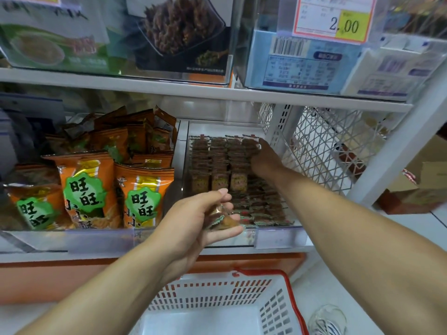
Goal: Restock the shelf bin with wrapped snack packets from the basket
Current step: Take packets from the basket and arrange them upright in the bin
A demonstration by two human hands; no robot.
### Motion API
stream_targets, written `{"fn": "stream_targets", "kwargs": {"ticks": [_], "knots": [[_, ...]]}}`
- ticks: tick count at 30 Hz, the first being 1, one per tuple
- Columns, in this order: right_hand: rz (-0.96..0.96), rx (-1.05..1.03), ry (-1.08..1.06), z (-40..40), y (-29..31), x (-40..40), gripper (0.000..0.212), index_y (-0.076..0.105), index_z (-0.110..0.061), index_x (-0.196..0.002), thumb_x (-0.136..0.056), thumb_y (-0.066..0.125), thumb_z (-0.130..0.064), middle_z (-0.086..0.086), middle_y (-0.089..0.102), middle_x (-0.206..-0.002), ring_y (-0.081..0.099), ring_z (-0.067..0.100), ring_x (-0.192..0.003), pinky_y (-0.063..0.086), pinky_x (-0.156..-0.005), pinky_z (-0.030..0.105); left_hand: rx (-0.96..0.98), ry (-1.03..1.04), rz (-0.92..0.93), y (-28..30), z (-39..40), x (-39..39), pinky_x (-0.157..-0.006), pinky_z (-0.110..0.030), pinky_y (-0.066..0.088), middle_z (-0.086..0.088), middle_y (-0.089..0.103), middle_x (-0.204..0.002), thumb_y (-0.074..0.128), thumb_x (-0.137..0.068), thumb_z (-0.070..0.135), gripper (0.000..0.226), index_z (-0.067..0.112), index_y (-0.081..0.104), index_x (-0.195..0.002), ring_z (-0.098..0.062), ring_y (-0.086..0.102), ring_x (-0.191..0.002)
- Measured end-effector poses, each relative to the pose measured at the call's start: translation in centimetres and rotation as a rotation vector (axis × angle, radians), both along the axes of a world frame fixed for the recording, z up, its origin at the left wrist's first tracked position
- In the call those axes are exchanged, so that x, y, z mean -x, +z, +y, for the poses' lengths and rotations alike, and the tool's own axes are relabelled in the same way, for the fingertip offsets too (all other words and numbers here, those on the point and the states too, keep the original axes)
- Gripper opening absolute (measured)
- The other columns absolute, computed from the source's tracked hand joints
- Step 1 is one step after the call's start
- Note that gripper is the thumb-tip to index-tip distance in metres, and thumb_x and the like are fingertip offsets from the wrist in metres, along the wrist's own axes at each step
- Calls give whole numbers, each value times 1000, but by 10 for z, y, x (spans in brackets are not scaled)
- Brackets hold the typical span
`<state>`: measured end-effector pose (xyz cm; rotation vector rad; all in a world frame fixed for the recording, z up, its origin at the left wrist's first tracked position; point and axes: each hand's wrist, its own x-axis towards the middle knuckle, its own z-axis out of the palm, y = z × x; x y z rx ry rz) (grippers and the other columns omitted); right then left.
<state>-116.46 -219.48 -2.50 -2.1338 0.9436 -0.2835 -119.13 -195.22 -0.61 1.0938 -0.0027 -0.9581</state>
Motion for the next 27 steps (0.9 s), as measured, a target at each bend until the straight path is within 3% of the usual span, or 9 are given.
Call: {"fn": "stream_targets", "kwargs": {"ticks": [3, 6, 8, 10, 12, 16, 21, 23, 27], "knots": [[49, 150, 34, 11, 17, 12, 77, 12, -17, -161, -96, 47, 3, 10, 33, -161, 49, 25, -129, 43, -95, 26, 123, 29, 148, 9, 4, 0, -64, -44, 64, -24, 77, -98, 74, -79, 18, 30, -8, 77, -92, -40, 77, -90], [-192, 252, 171, 40, 42, 36, 49, 50, -30, -141, -97, 52, -8, 5, 50, -148, 58, 24, -125, 53, -99, 40, 281, 94, 281, 16, 8, -3, -66, -47, 64, -30, 73, -99, 71, -77, 12, 34, -14, 74, -99, -45, 75, -93], [-281, -81, 266, 72, 50, 64, 14, 69, -34, -106, -94, 60, -34, -5, 71, -114, 69, 21, -99, 60, -88, 48, 374, 135, 316, 20, 11, -5, -69, -49, 64, -28, 72, -100, 70, -74, 7, 30, -12, 75, -96, -44, 74, -96], [-253, -564, 376, 97, 53, 95, 32, 74, -27, -101, -85, 67, -53, -8, 74, -91, 70, 20, -84, 63, -76, 48, 419, 163, 310, 22, 14, -6, -73, -49, 64, -26, 71, -102, 70, -73, 6, 29, -9, 74, -98, -41, 75, -98], [-255, -745, 464, 111, 49, 121, 36, 72, -24, -113, -84, 76, -46, -3, 74, -94, 71, 23, -84, 61, -76, 42, 439, 163, 297, 24, 16, -3, -75, -49, 64, -26, 71, -107, 70, -75, 6, 32, -7, 71, -104, -43, 73, -102], [-400, -694, 388, 123, 42, 136, 47, 64, -14, -124, -79, 79, -11, 6, 73, -90, 71, 19, -81, 61, -79, 39, 494, 71, 266, 26, 21, 7, -84, -55, 62, -29, 67, -117, 65, -79, 6, 39, -8, 65, -115, -51, 66, -112], [-503, -714, 335, 124, 41, 142, 57, 64, -14, -122, -69, 83, -10, 9, 69, -81, 71, 22, -78, 60, -73, 35, 423, -62, 204, 26, 26, 3, -82, -48, 63, -29, 66, -128, 51, -90, 14, 45, -13, 64, -124, -45, 67, -116], [-511, -702, 335, 124, 40, 145, 59, 63, -15, -125, -70, 83, -7, 10, 71, -83, 73, 23, -80, 61, -74, 33, 365, -88, 151, 25, 26, 0, -85, -48, 63, -25, 71, -123, 51, -93, 25, 43, -6, 76, -109, -40, 69, -116], [-530, -655, 304, 123, 39, 148, 47, 67, -17, -118, -74, 82, -10, 8, 74, -88, 74, 25, -83, 60, -75, 31, 103, -47, -73, 20, 28, -5, -66, -37, 63, -9, 75, -122, 42, -106, 42, 40, 20, 66, -129, -23, 74, -106]]}}
